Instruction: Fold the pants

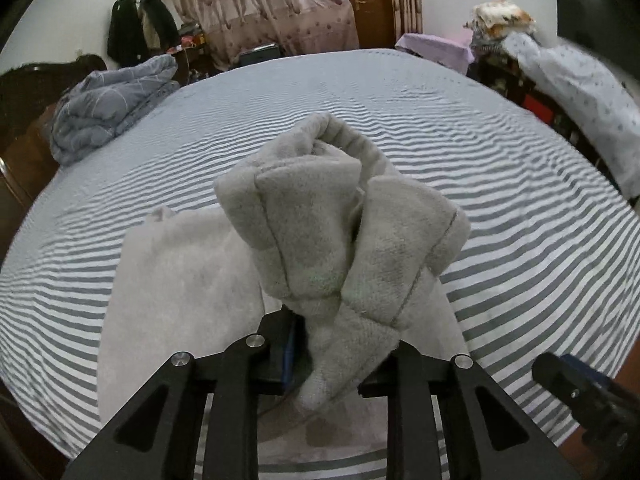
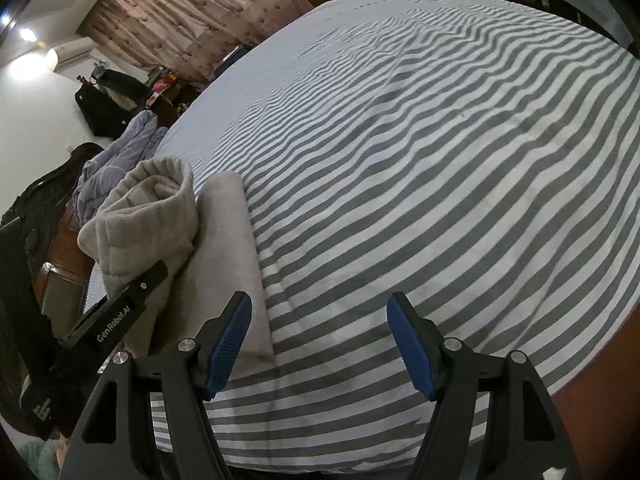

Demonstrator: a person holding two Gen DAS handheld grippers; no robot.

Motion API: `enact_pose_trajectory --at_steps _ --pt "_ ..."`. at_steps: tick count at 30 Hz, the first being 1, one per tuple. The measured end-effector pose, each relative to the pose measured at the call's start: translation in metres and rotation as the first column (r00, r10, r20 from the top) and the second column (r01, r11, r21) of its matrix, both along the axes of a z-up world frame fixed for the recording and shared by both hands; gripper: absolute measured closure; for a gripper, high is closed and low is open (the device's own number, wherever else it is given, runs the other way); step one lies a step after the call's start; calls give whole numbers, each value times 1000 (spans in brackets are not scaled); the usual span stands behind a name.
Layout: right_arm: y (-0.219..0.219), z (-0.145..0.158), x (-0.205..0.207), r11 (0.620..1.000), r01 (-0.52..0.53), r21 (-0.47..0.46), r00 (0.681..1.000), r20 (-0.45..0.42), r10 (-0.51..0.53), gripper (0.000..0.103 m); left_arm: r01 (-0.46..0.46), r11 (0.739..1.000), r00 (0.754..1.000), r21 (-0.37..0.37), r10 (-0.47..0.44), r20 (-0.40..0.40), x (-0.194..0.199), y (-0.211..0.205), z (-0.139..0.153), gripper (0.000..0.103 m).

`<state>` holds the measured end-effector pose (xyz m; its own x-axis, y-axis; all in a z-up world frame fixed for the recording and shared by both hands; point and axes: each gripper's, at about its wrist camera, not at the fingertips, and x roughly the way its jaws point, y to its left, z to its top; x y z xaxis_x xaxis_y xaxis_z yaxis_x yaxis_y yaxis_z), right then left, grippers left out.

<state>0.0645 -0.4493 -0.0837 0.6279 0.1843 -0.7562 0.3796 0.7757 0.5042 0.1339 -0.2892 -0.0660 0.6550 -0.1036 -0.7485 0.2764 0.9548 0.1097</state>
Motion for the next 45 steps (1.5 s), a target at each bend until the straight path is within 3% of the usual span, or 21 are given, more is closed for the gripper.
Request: enact_pose_trajectory --at_steps 6,8,9,11,14,18,21,25,30,33,38,45 --pt "-1 1 -5 1000 -3 -5 1000 6 3 35 42 999 999 0 -42 -25 -3 11 3 71" --pt "2 2 -9 1000 0 -6 1000 8 0 35 59 998 998 -16 -59 -36 -10 15 3 54" --pt "3 2 -10 1000 0 -6 1000 8 0 35 81 996 996 -46 -83 -42 -14 18 7 37" --pt "2 2 -9 1000 -2 -9 1000 7 2 35 118 991 993 -68 -119 -18 -26 19 16 31" --pt "5 8 -11 1000 -12 -24 1000 16 13 35 172 984 983 -54 -168 74 -47 20 35 30" --pt "11 12 -10 999 -29 -21 999 23 29 35 133 979 991 -155 -130 29 -45 53 53 29" --pt "24 17 -7 997 -73 -21 997 35 74 35 38 986 999 -164 -38 7 -37 93 53 29" --pt "46 18 4 989 -148 -4 988 43 148 35 -99 985 995 -141 96 -25 -23 150 41 29" --pt "83 14 26 970 -244 11 970 21 243 34 -185 978 981 -100 178 -70 -14 190 16 29" --pt "96 10 40 968 -252 12 968 -3 252 26 -209 971 974 -114 197 -114 -11 202 -3 29" --pt "104 19 53 967 -255 20 967 28 254 25 -197 973 975 -122 181 -132 -12 207 -24 29" --pt "114 0 78 970 -235 68 971 -18 237 25 -200 966 974 -165 178 -139 -12 214 -35 25"
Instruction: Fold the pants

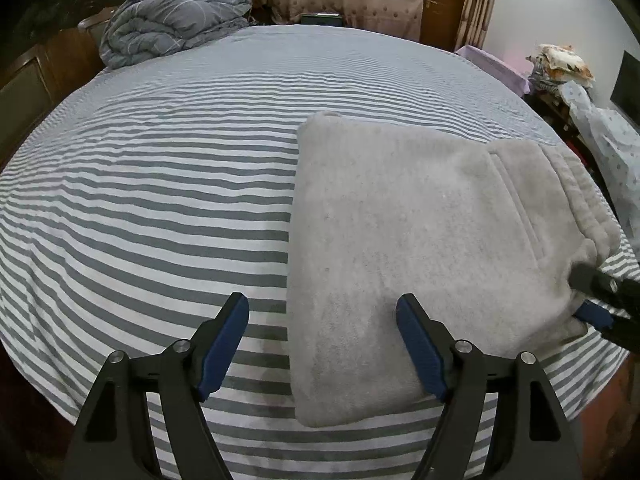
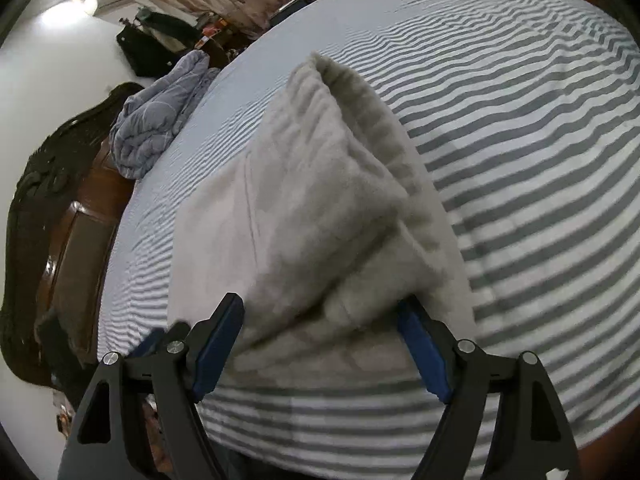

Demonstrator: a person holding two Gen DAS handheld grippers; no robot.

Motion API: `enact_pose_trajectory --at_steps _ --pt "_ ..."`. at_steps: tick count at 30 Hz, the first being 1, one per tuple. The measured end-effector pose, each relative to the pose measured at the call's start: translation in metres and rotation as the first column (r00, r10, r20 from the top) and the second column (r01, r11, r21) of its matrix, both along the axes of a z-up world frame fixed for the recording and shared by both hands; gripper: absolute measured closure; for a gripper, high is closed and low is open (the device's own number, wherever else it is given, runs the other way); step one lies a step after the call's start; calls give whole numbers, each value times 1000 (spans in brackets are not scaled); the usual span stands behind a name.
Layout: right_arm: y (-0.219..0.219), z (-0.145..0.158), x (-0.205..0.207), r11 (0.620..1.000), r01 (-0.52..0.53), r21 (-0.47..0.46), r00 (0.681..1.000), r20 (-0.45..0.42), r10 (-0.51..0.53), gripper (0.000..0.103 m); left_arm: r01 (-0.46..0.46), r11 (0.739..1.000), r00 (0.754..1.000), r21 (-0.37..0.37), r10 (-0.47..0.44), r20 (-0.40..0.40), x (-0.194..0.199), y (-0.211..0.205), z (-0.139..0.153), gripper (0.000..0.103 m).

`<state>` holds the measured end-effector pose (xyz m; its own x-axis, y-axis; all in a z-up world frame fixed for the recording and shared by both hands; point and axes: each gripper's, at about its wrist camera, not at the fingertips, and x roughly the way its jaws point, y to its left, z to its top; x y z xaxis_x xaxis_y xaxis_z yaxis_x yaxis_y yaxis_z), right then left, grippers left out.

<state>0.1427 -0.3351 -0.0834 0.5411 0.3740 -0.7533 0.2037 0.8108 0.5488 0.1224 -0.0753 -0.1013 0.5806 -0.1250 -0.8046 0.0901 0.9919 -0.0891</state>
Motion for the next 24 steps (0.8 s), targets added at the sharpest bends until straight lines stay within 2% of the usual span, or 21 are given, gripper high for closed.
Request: enact_pose_trajectory --at_steps 6,7,8,11,14,16,24 --pt "-10 -10 30 995 82 53 996 -38 -80 24 5 1000 1000 -6 -5 2 3 2 -1 24" --pt "-11 -9 32 993 95 63 995 -40 -93 28 6 1000 1000 -3 -6 4 4 2 -1 24" --pt "-14 -7 32 991 115 68 993 -38 -113 43 7 1000 1000 -2 -7 4 4 2 -1 24" --pt "-13 5 29 996 88 24 996 3 -88 60 12 1000 1000 -4 -12 4 4 2 1 24" --pt "-4 19 21 997 52 -65 998 38 -50 64 19 1000 1000 5 -19 5 3 2 3 24" --pt "2 25 16 995 47 -91 998 55 -42 64 26 1000 1000 9 -26 10 1 0 6 24" --pt "-13 9 6 996 79 -38 996 41 -78 64 52 999 998 18 -52 18 -4 -5 9 24"
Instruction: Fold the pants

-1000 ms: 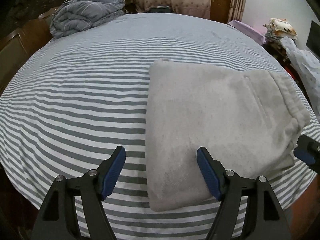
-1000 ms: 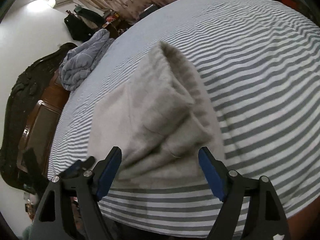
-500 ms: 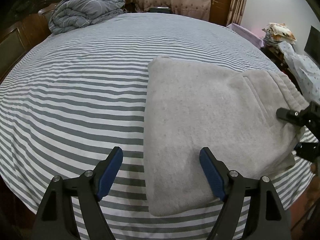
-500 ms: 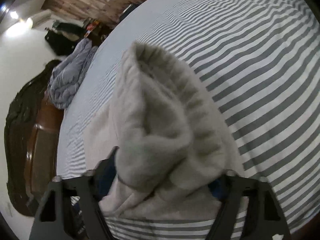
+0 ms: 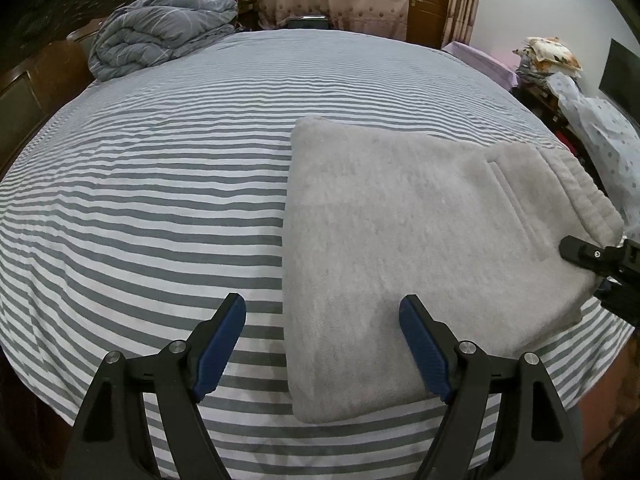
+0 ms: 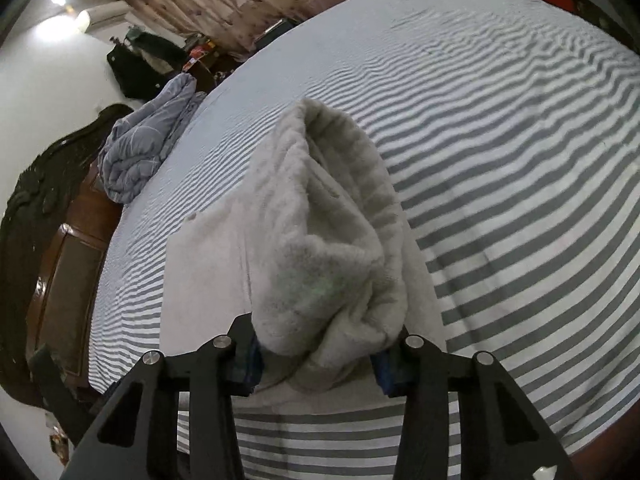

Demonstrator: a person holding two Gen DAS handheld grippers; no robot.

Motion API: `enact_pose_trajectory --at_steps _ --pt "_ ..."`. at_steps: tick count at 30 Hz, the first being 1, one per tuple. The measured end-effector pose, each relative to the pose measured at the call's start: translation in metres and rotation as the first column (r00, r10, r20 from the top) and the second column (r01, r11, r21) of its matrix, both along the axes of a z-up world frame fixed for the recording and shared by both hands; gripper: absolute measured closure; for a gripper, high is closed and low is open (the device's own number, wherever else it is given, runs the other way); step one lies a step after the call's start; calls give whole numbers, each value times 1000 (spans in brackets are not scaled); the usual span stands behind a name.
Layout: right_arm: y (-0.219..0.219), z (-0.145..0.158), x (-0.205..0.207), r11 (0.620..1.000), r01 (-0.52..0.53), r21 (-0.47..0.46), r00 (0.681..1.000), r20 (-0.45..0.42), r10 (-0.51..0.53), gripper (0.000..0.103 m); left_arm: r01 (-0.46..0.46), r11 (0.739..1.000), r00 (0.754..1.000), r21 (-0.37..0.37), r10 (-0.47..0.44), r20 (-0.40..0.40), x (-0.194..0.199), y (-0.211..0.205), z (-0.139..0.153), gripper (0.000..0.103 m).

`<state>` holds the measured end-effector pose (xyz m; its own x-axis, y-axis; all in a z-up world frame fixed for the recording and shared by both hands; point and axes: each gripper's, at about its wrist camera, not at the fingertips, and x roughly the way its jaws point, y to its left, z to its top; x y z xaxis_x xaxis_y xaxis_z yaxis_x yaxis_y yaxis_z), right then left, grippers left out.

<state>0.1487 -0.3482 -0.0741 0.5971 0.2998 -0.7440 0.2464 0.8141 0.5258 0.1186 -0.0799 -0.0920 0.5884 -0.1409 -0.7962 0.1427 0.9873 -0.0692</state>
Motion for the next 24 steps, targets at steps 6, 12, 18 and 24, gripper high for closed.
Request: enact_pose_trajectory --at_steps 6,12,18,24 --pt "-3 -2 -3 1000 -4 -12 1000 13 4 64 8 1000 1000 11 -9 6 -1 -2 -2 24" --pt "-1 -19 -10 994 -64 -87 998 4 65 55 11 999 1000 34 -11 7 -1 -5 -9 23" --pt "2 -13 -13 989 -71 -126 997 -2 72 48 9 999 1000 33 -10 8 -1 -4 -9 21" --pt "4 -8 -26 972 -47 -231 999 -6 47 27 5 999 1000 -47 -5 -5 -2 12 0 21"
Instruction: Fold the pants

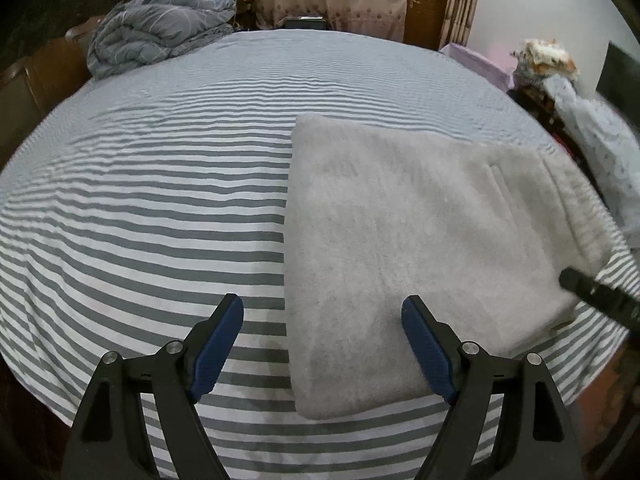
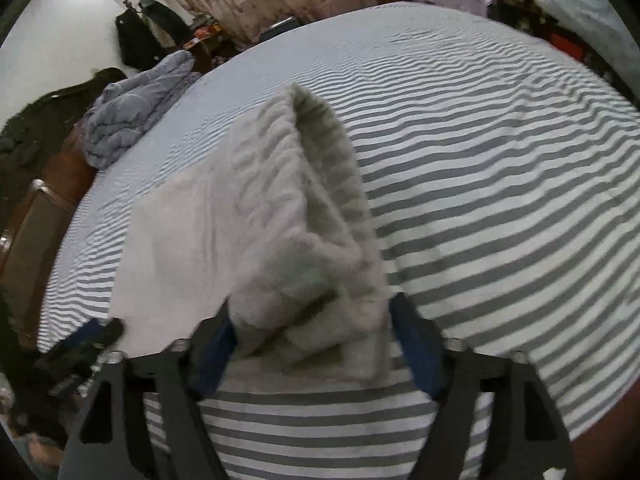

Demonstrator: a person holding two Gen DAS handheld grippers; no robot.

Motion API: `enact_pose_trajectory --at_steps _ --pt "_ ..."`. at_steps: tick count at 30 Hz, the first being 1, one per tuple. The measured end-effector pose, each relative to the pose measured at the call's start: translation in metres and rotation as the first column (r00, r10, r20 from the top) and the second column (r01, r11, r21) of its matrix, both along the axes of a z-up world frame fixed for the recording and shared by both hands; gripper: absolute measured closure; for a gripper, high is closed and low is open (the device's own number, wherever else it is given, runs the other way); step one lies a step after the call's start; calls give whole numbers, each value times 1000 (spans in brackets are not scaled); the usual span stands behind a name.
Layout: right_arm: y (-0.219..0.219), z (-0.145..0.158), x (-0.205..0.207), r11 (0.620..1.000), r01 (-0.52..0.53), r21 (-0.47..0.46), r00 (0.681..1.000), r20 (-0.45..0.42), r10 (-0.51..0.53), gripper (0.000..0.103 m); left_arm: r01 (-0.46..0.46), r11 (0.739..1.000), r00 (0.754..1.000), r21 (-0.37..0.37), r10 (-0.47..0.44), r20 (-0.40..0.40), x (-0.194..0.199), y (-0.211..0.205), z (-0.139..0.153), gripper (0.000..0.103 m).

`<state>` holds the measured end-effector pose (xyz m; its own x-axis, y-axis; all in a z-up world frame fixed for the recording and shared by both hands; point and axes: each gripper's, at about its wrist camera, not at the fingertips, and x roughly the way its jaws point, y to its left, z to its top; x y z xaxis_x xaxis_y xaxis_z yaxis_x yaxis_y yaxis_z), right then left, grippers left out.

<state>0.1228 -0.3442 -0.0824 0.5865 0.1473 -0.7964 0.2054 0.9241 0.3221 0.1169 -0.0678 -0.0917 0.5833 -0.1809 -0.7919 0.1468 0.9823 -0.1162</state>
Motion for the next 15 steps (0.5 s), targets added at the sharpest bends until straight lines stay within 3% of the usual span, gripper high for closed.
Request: enact_pose_trajectory --at_steps 7,15 --pt "-20 -12 -5 990 1 141 1000 -28 3 25 -41 983 997 -177 29 -71 5 38 1 21" --pt "-42 -35 6 944 -27 328 996 -76 55 17 -31 967 989 -251 -8 -151 24 49 -7 21"
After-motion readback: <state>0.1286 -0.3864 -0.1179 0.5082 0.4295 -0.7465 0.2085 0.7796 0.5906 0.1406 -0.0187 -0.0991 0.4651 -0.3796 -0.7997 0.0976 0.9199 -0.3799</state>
